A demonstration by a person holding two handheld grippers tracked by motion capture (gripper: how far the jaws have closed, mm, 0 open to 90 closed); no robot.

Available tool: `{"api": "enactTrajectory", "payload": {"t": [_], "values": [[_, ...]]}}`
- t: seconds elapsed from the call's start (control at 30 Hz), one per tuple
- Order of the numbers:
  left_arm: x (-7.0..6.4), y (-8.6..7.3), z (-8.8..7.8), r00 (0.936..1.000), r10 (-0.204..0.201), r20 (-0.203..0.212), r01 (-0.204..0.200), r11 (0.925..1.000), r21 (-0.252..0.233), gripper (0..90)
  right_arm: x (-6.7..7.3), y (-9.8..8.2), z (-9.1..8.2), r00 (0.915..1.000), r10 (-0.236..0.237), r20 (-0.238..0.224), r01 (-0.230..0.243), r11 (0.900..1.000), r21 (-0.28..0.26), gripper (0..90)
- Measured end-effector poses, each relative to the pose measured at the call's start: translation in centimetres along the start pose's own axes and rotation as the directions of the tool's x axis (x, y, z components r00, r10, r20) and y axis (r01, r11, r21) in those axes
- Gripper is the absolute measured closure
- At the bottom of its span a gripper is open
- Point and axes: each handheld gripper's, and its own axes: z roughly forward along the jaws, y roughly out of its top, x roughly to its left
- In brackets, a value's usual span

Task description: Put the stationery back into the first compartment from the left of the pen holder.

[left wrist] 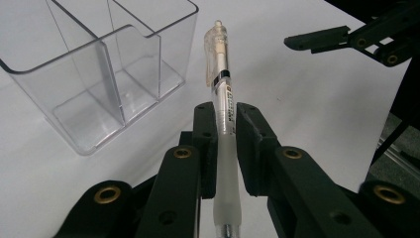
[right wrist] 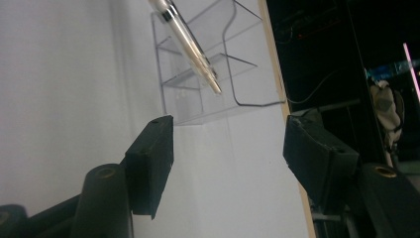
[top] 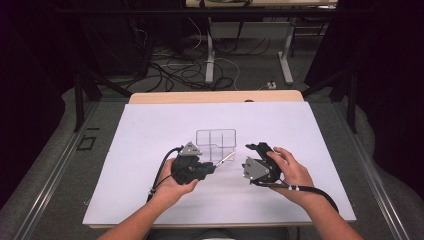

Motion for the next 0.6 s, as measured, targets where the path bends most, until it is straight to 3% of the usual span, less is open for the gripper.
{"api": "enactTrajectory", "payload": {"t": [0.17,0.27,0.4,0.6], "values": [[0.0,-0.2,0.1,0.9998,-0.018,0.007,0.018,0.9997,0.015,79.7,0.9,0.9,0.1,0.9963,-0.086,0.002,0.086,0.996,0.001,39.3],[0.1,-0.3,0.2,0.9999,-0.004,0.011,0.004,0.9998,0.022,79.7,1.4,1.3,0.3,0.9892,-0.146,0.013,0.146,0.989,-0.019,44.3],[-0.1,-0.4,0.3,0.9999,-0.005,0.010,0.005,0.9996,0.029,79.7,2.1,1.9,0.4,0.9822,-0.186,0.023,0.187,0.982,-0.032,47.7],[-0.3,-0.6,0.7,0.9999,0.000,0.014,-0.001,0.9990,0.045,79.7,3.0,2.7,0.8,0.9737,-0.228,0.001,0.228,0.972,-0.052,53.1]]}}
